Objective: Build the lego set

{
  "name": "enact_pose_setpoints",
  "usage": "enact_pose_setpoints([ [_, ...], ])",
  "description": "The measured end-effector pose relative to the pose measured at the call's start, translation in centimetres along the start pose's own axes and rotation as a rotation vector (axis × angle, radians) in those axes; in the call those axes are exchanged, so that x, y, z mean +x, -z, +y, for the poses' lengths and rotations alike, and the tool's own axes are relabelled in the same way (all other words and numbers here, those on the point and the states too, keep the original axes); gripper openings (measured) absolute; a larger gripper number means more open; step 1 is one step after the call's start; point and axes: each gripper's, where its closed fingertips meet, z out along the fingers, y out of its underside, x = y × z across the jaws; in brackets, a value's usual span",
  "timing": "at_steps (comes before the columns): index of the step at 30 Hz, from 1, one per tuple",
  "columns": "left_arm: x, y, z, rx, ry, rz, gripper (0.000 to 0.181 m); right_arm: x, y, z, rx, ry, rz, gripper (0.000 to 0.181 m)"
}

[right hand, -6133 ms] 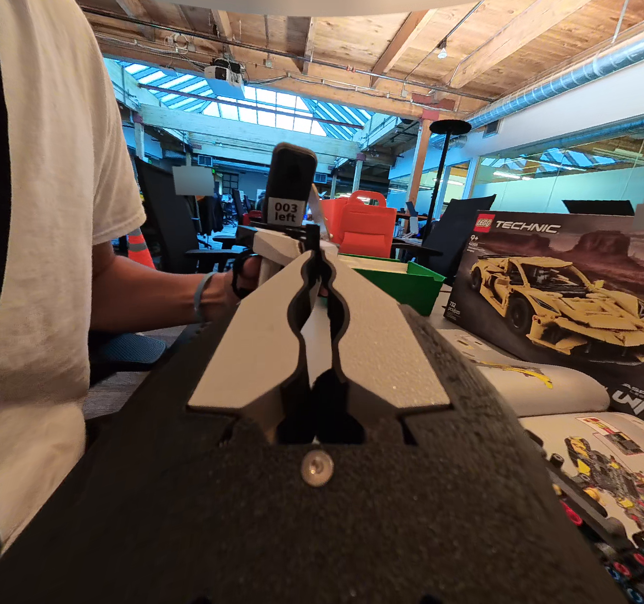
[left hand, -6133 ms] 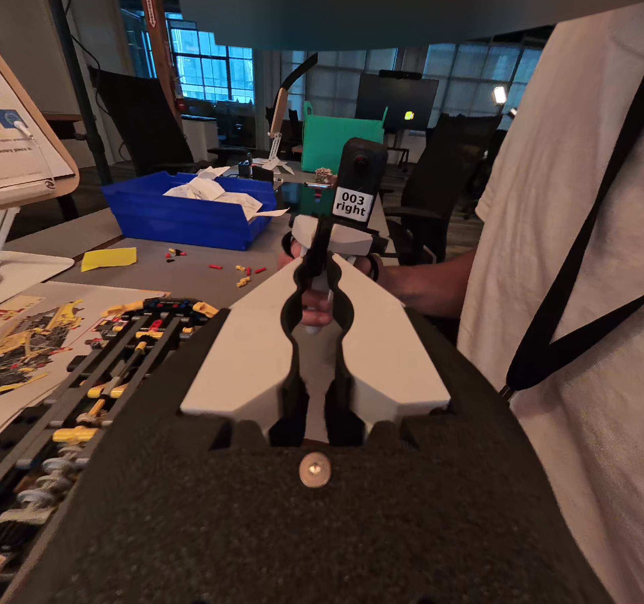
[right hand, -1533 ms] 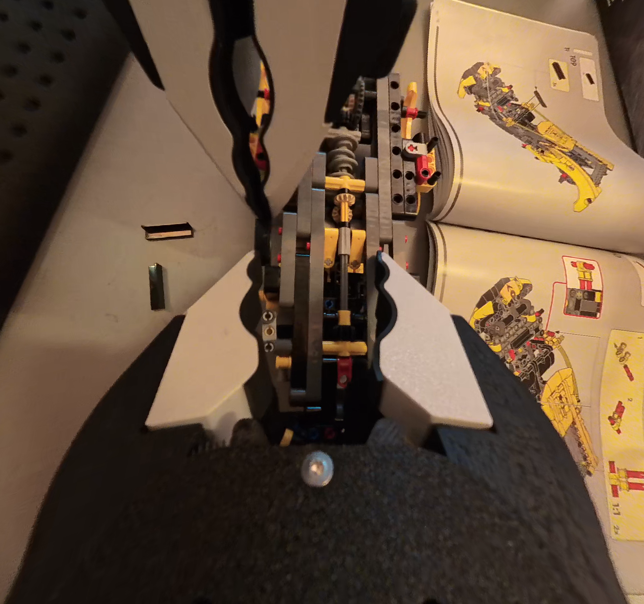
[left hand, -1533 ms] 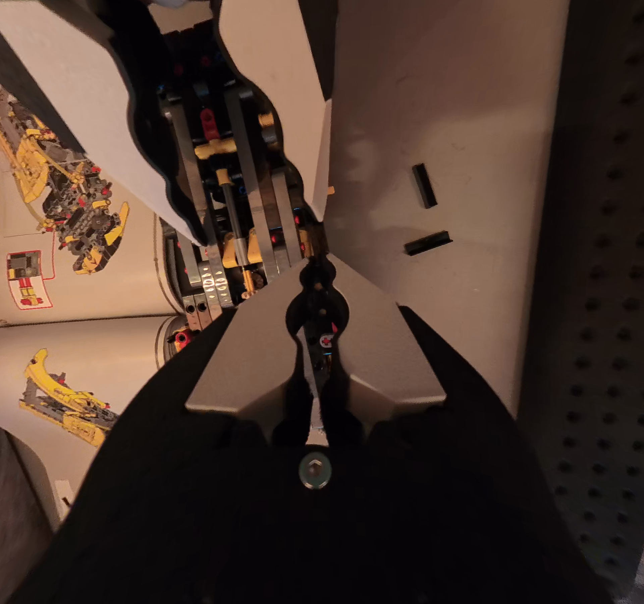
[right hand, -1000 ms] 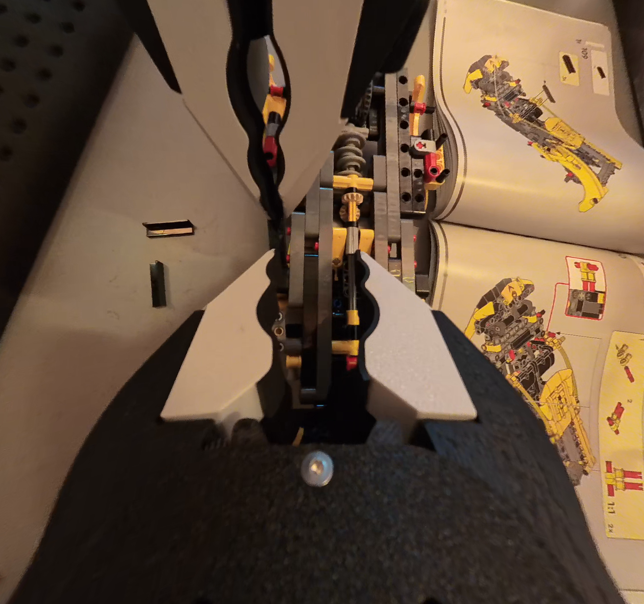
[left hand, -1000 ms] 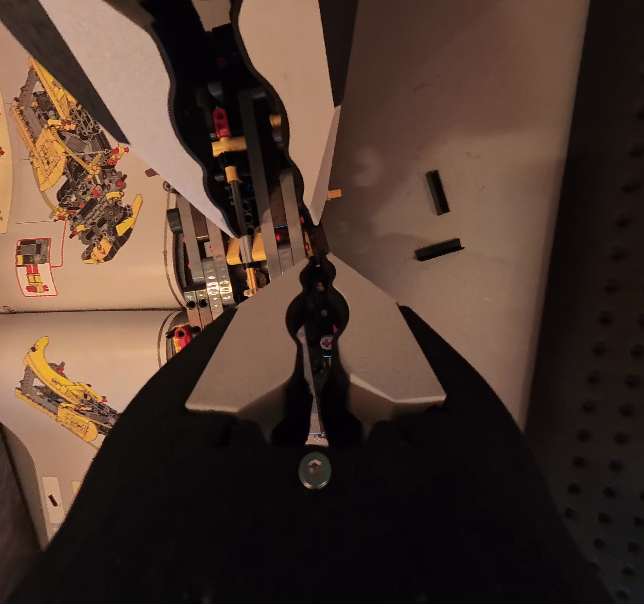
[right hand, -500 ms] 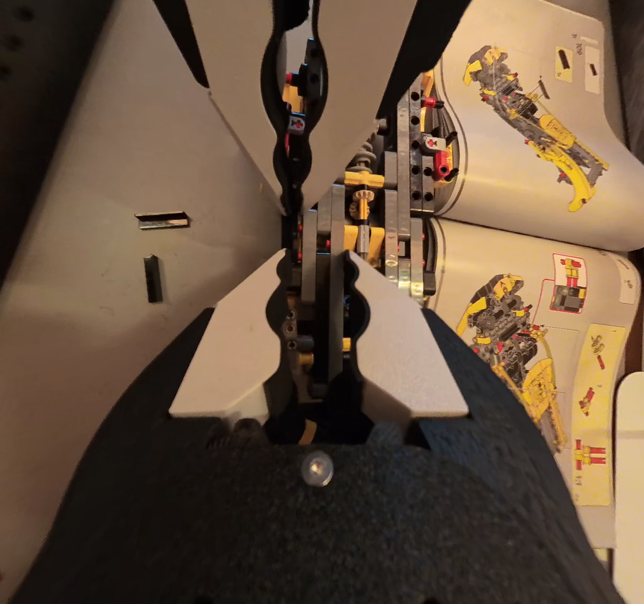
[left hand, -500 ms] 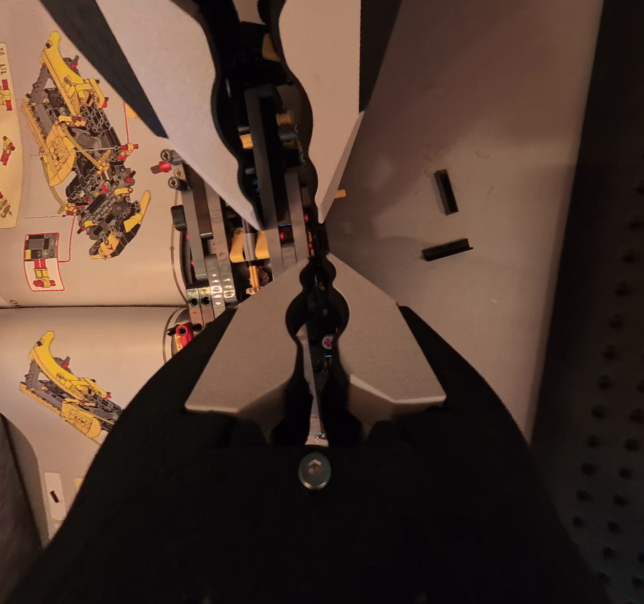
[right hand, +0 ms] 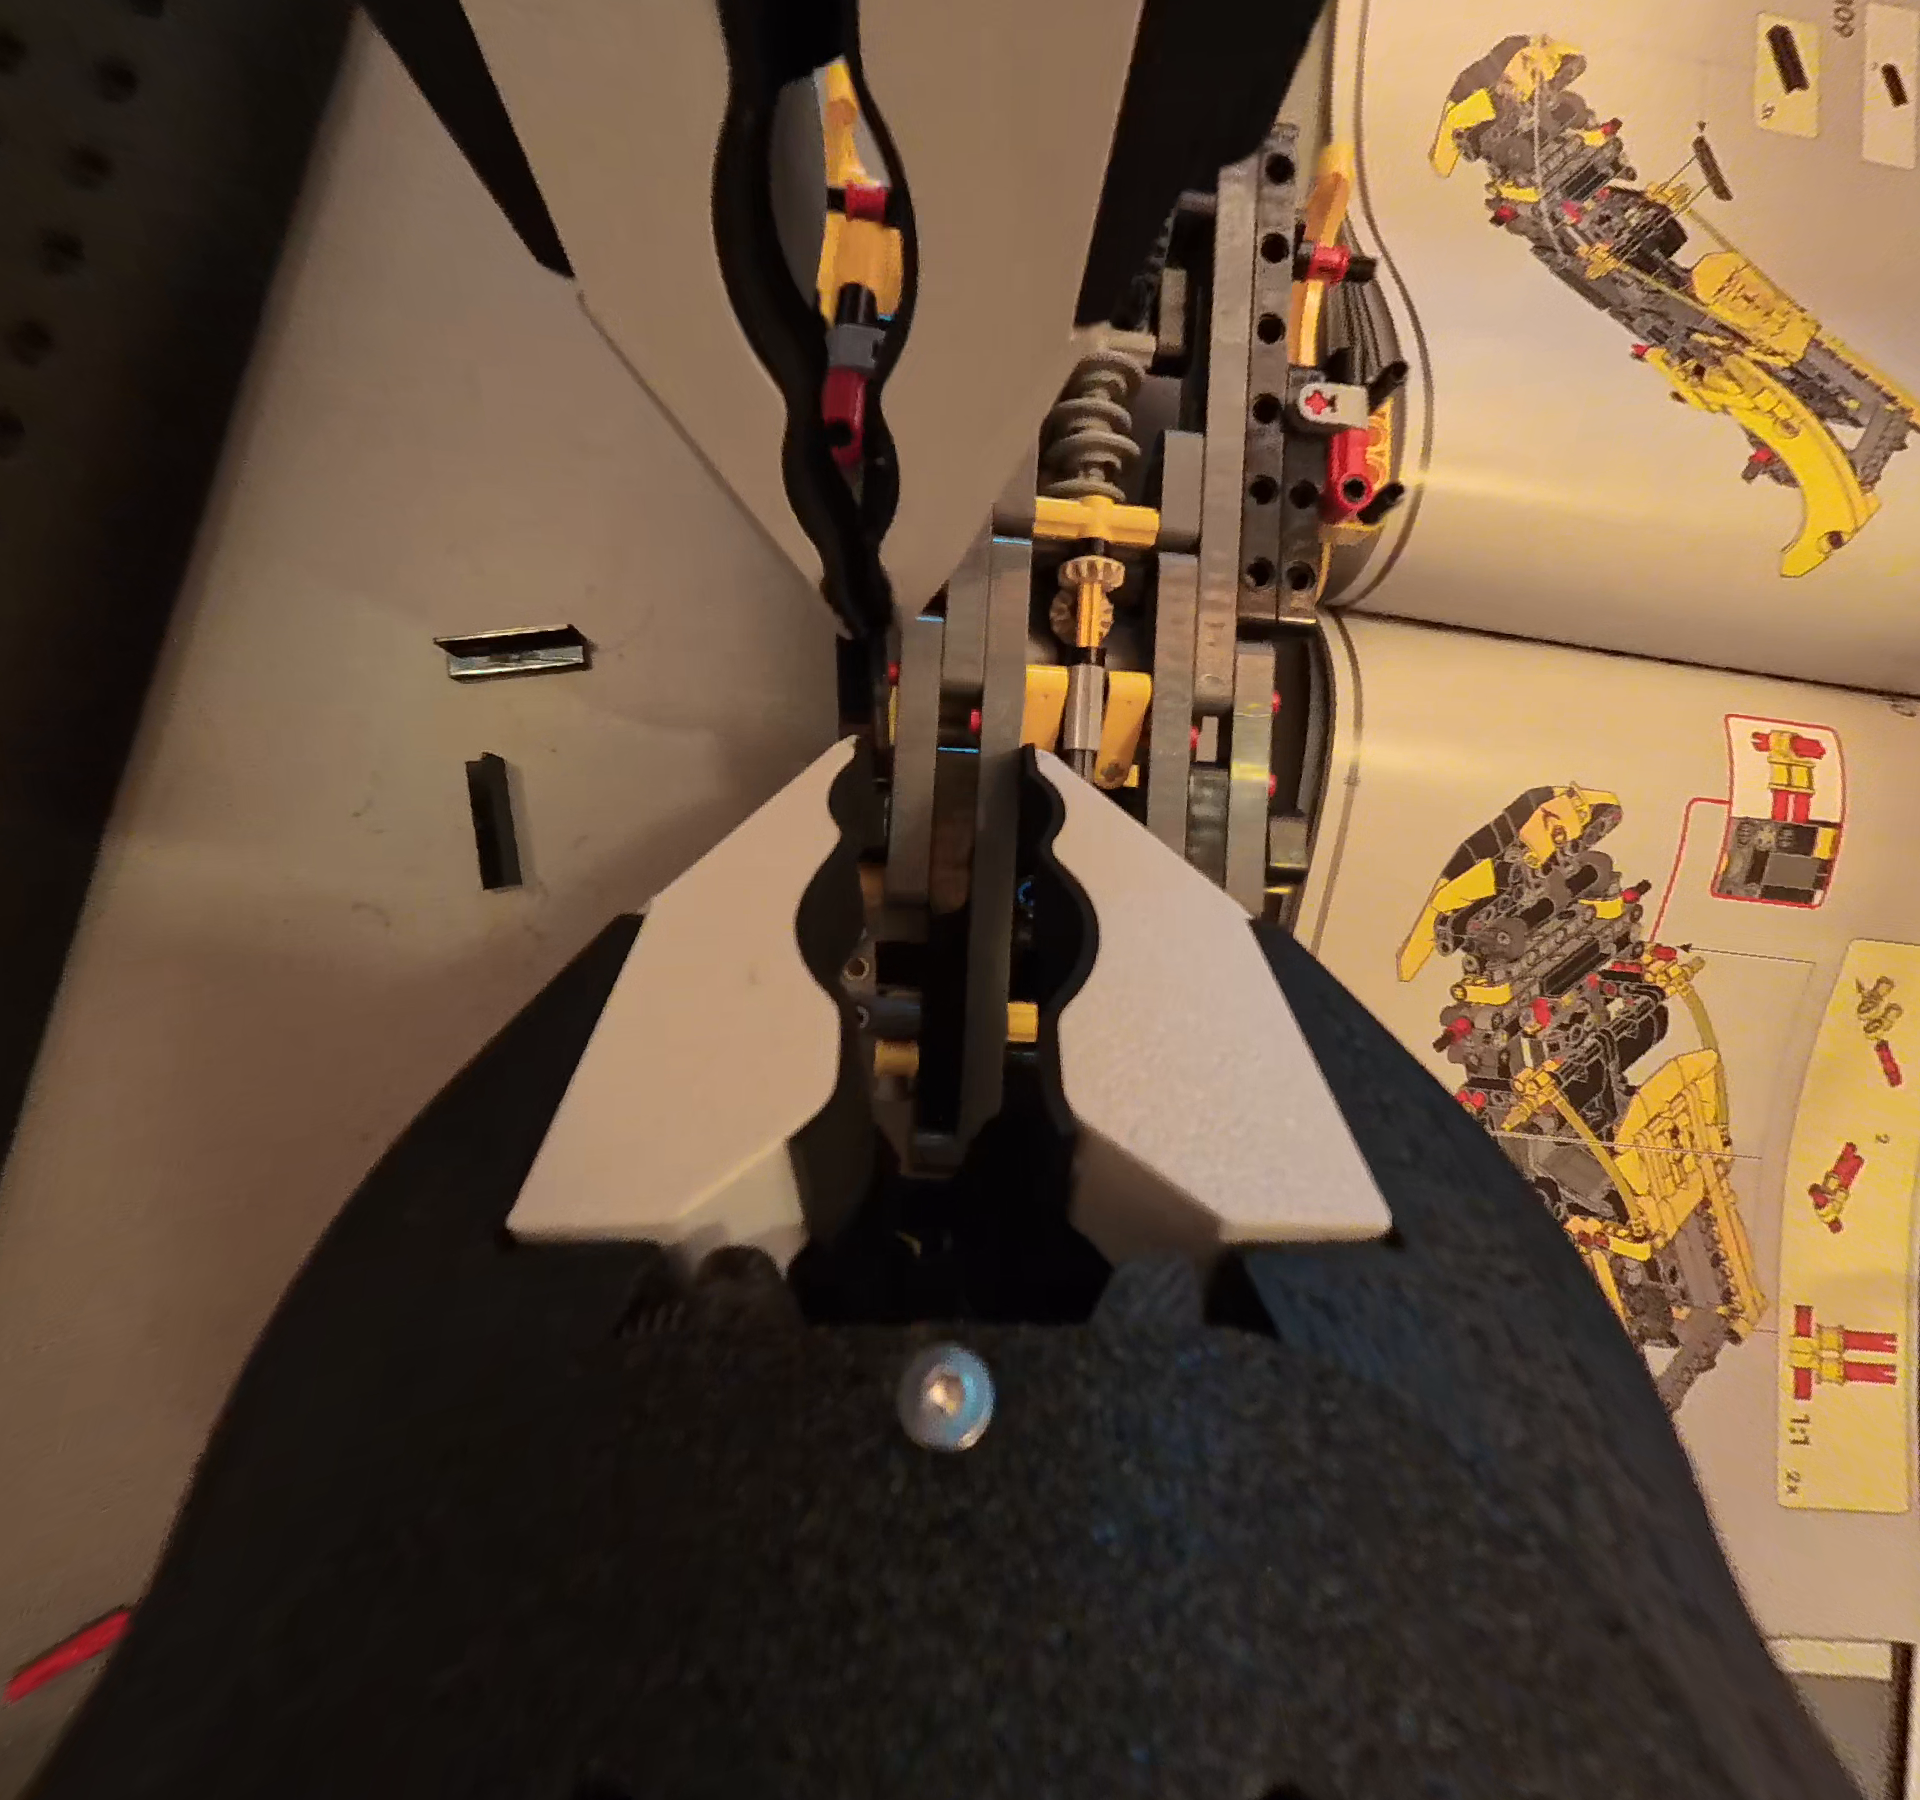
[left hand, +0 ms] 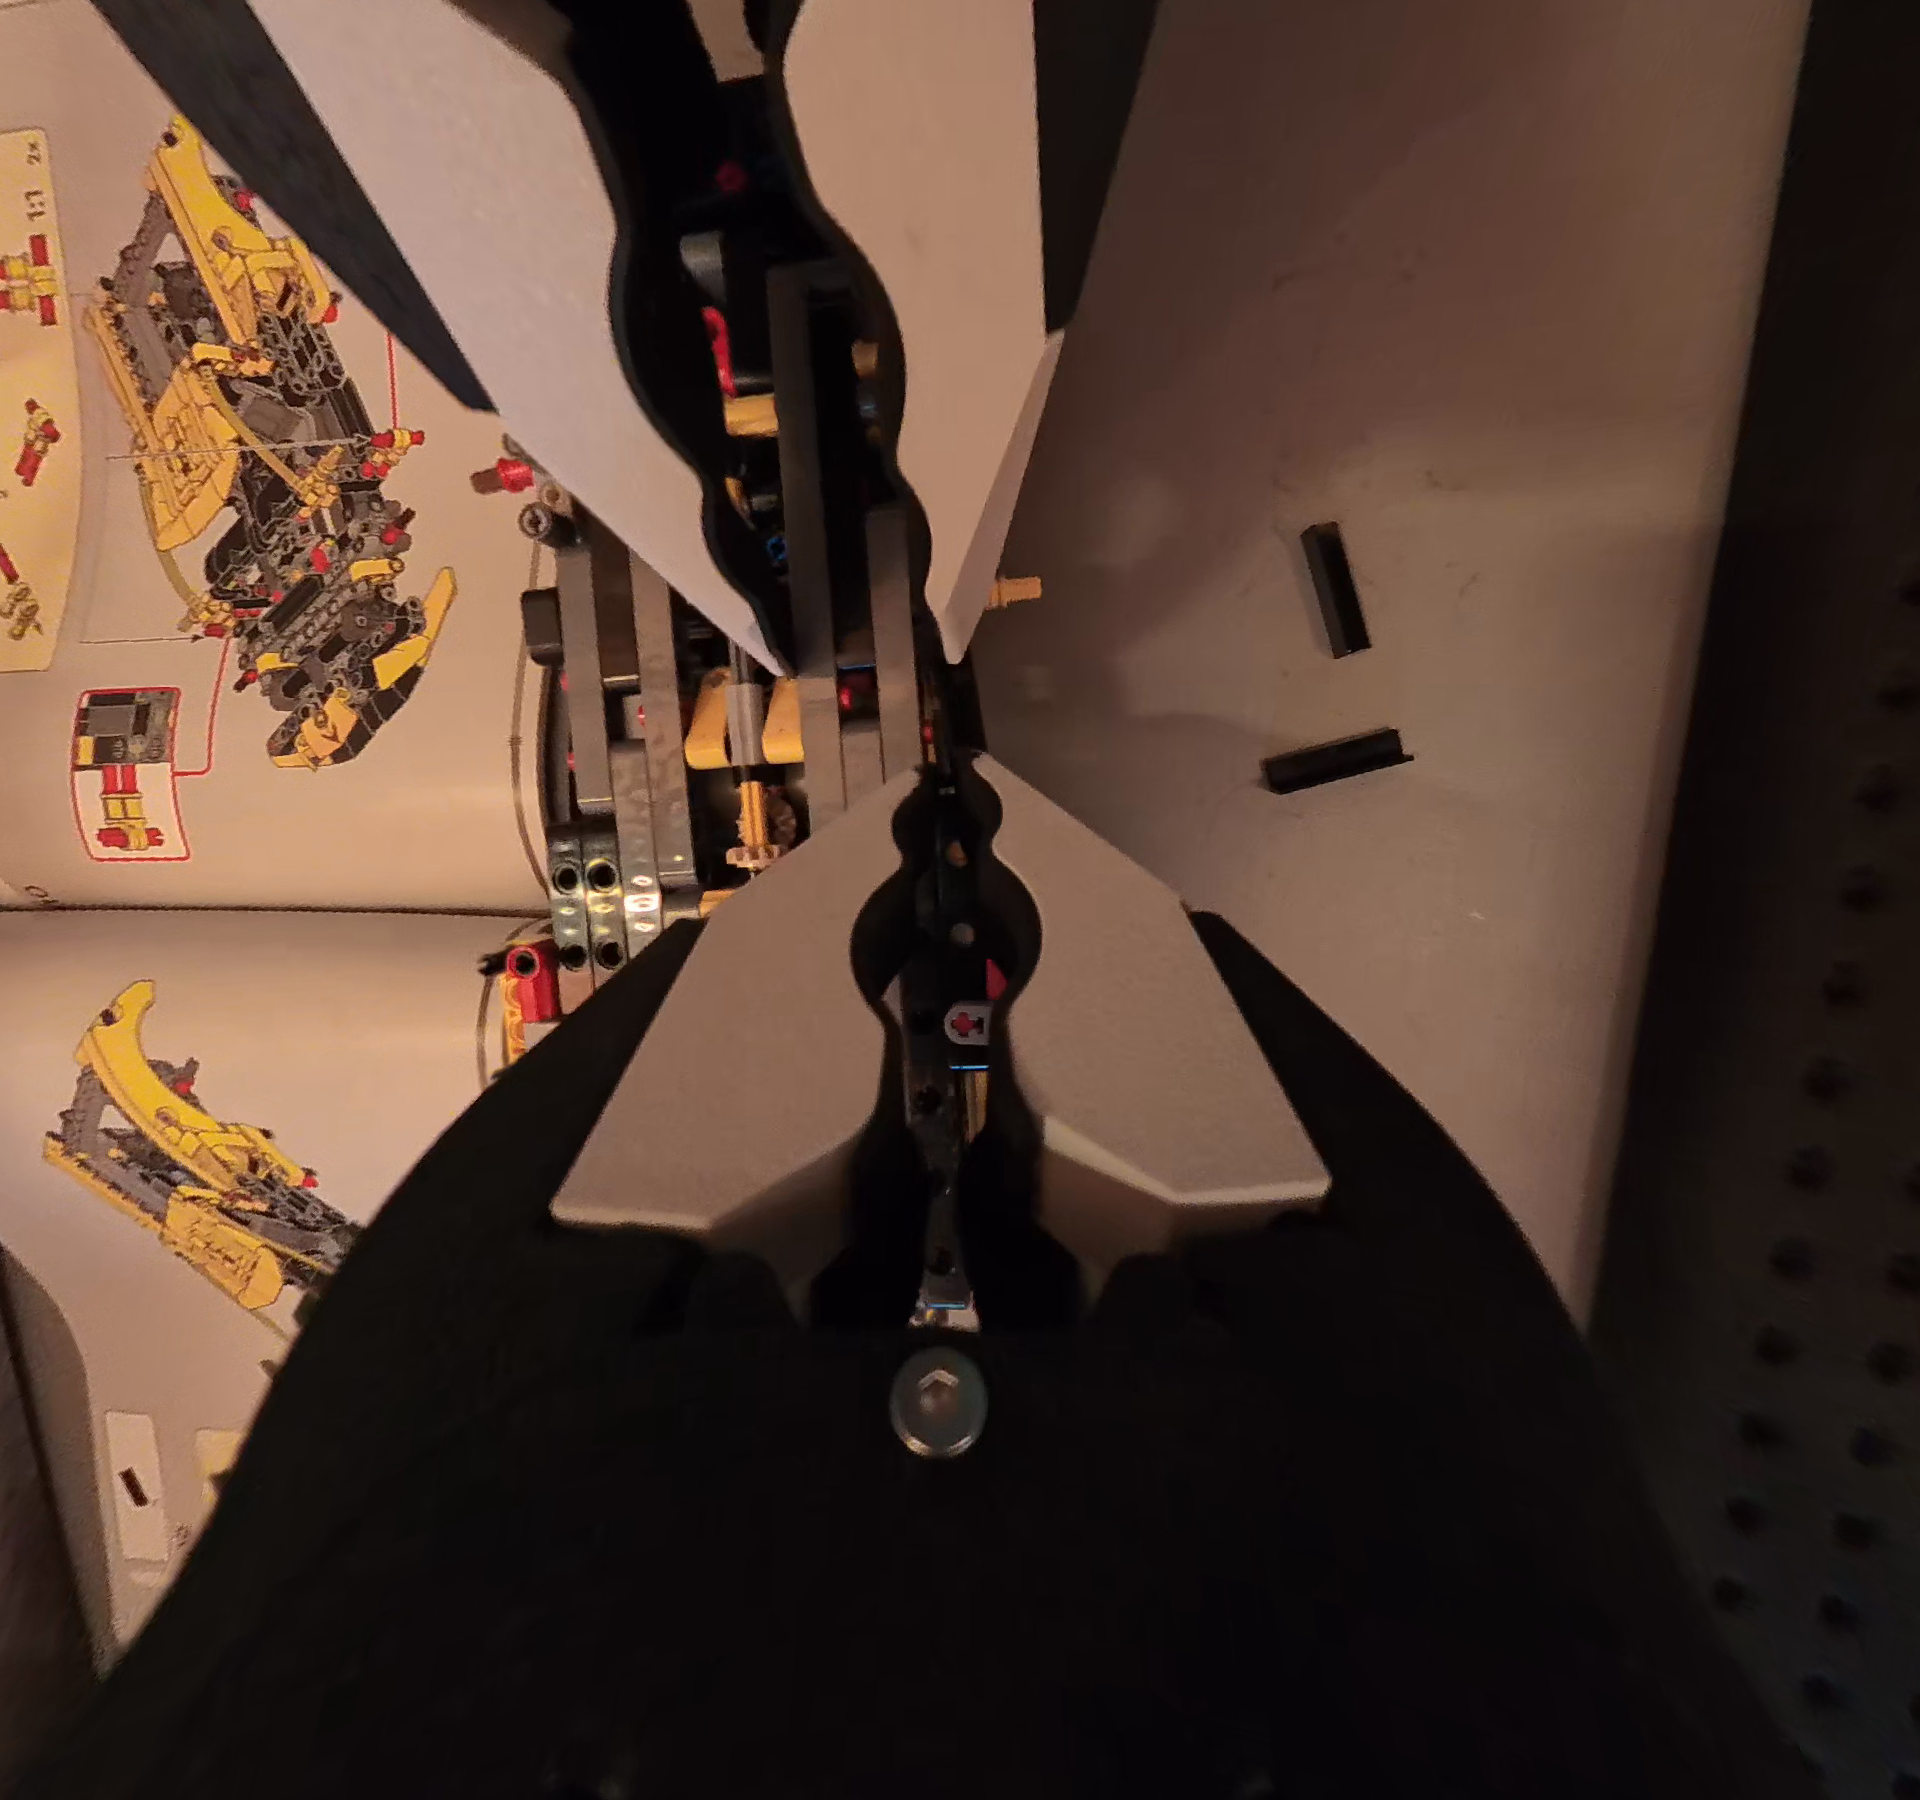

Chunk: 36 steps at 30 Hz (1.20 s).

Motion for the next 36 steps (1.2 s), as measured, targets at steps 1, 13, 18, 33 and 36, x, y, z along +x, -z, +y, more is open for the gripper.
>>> enact_pose_setpoints([
  [1, 0.0, 0.0, 0.0, 0.006, 0.005, 0.0, 0.002, 0.0, 0.0, 0.0, -0.002, -0.001, 0.0, 0.025],
  [13, -1.4, 0.5, 0.2, 0.131, 0.136, -0.12, 0.041, 0.1, 0.0, 0.0, 0.005, -0.008, -0.005, 0.025],
  [18, -2.1, -0.1, 0.2, 0.167, 0.179, -0.109, 0.048, 0.1, 0.0, 0.0, 0.015, -0.008, -0.008, 0.026],
  [33, -1.8, -0.4, -0.1, 0.13, 0.147, -0.099, 0.036, 0.1, 0.0, 0.1, 0.021, -0.002, -0.006, 0.026],
  [36, -1.6, -0.5, 0.0, 0.115, 0.182, -0.036, 0.03, 0.1, 0.0, 0.0, 0.018, 0.001, -0.004, 0.026],
])
